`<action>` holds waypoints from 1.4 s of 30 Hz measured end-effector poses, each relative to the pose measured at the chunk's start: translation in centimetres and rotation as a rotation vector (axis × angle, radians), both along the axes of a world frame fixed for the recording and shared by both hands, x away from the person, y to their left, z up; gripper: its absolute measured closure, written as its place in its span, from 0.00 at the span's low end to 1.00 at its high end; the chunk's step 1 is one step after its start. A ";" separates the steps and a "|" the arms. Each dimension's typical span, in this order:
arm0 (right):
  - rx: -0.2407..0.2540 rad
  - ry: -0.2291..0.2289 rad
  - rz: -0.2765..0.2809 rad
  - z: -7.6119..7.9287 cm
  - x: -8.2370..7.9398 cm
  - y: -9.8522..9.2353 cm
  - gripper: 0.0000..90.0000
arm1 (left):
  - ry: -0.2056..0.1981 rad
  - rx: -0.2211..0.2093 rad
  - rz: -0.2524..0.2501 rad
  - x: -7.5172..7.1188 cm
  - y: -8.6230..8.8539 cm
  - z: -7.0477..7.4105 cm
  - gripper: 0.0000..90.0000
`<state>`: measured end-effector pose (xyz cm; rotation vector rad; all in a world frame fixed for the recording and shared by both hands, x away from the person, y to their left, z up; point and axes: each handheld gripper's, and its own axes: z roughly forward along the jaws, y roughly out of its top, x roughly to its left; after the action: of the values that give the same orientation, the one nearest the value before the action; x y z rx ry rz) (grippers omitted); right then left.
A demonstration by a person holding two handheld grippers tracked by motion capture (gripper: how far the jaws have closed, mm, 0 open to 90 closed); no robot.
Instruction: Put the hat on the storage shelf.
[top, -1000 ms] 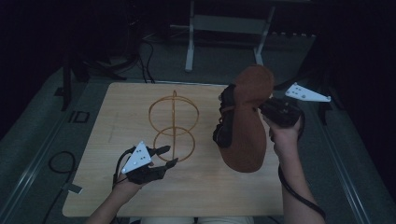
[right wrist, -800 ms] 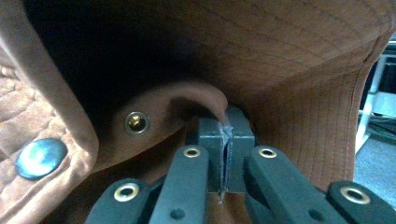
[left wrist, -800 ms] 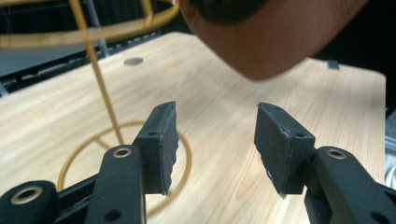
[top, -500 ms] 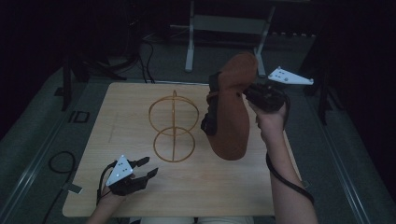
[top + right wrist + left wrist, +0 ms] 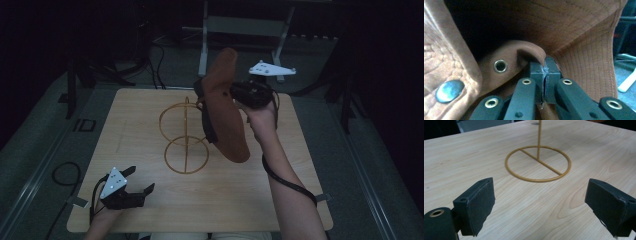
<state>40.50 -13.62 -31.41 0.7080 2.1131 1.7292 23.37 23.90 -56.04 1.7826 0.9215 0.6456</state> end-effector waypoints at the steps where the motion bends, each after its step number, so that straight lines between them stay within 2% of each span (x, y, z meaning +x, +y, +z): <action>1: -0.013 0.001 0.005 -0.1 0.1 0.6 0.98 | 0.000 -0.004 0.005 0.0 0.2 -0.1 0.11; 4: -0.048 0.009 0.029 -0.4 0.3 2.3 0.98 | 0.009 -0.007 0.017 0.0 0.5 -0.4 0.11; 9: -0.085 0.032 0.060 -1.0 0.7 4.5 0.98 | 0.012 -0.040 0.036 0.1 1.2 -0.5 0.12; 19: -0.153 0.093 0.109 -2.2 1.6 8.0 0.98 | 0.017 -0.056 0.051 0.2 1.8 -0.6 0.13; 26: -0.172 0.100 0.132 -2.8 1.6 9.4 0.95 | 0.016 -0.073 0.061 0.3 2.2 -0.6 0.14; 28: -0.170 0.101 0.140 -2.8 1.5 9.8 0.86 | 0.020 -0.079 0.059 0.3 2.2 -0.6 0.14; 30: -0.179 0.115 0.158 -2.9 1.5 10.3 0.67 | 0.022 -0.081 0.059 0.3 2.2 -0.6 0.14; 31: -0.187 0.117 0.166 -3.0 1.4 10.7 0.62 | 0.023 -0.080 0.058 0.3 2.2 -0.6 0.14; 33: -0.233 0.110 0.167 -3.3 1.2 11.6 0.53 | 0.022 -0.082 0.059 0.3 2.2 -0.6 0.14; 34: -0.238 0.094 0.167 -3.4 1.1 11.9 0.49 | 0.023 -0.081 0.060 0.3 2.2 -0.6 0.14; 37: -0.254 0.093 0.152 -3.3 0.8 12.5 0.40 | 0.026 -0.088 0.062 0.4 2.3 -0.6 0.14; 42: -0.310 0.040 0.082 -3.4 0.3 13.6 0.28 | 0.030 -0.086 0.064 0.4 2.2 -0.8 0.14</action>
<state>40.85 -0.03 -34.84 0.5770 2.3946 1.3882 23.77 26.06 -56.83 1.6961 1.0153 0.6124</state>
